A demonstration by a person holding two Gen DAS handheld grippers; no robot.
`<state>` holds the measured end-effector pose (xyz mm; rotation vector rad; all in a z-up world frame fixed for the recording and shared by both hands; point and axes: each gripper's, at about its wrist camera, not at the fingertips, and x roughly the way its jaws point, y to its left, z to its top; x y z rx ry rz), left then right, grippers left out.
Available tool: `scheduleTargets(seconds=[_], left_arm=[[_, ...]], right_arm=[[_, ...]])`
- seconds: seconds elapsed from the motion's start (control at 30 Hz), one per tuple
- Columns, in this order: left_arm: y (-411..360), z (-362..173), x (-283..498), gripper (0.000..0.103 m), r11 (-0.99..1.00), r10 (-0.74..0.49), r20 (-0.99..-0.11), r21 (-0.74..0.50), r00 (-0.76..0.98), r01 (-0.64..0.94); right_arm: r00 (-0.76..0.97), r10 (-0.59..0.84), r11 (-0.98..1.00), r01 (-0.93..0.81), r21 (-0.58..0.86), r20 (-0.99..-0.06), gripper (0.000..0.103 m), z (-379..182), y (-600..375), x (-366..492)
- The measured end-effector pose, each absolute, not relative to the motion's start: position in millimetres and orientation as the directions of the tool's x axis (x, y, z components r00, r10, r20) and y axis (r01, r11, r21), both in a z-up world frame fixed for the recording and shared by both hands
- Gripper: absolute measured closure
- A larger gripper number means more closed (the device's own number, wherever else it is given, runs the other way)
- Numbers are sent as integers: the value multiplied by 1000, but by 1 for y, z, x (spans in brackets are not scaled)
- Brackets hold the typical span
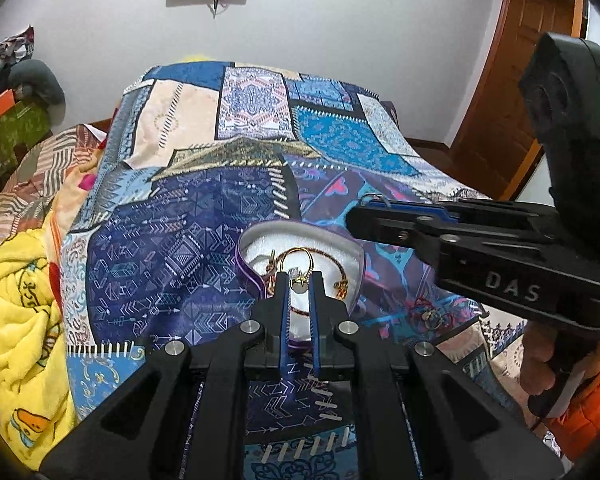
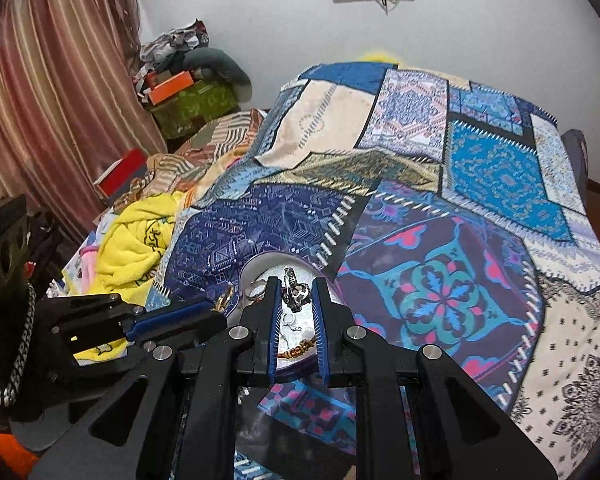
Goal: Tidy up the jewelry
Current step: 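Carry the gold ring and charm over the heart tin and release them, then move the left tool to the remaining rings while the right tool reaches for a red keyring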
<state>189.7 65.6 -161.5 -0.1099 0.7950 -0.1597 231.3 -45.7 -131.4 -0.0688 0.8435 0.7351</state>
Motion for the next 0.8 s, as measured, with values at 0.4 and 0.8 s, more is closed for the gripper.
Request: scheduleTargets(seconds=[0.4, 0.8], left_arm=[[64, -177, 195, 96, 978, -206, -726, -170, 656, 119], [65, -176, 197, 96, 978, -205, -728, -171, 654, 116]], right_arm=[[390, 558, 744, -627, 233, -732, 89, -147, -32, 246], [389, 559, 740, -632, 229, -733, 85, -145, -32, 247]])
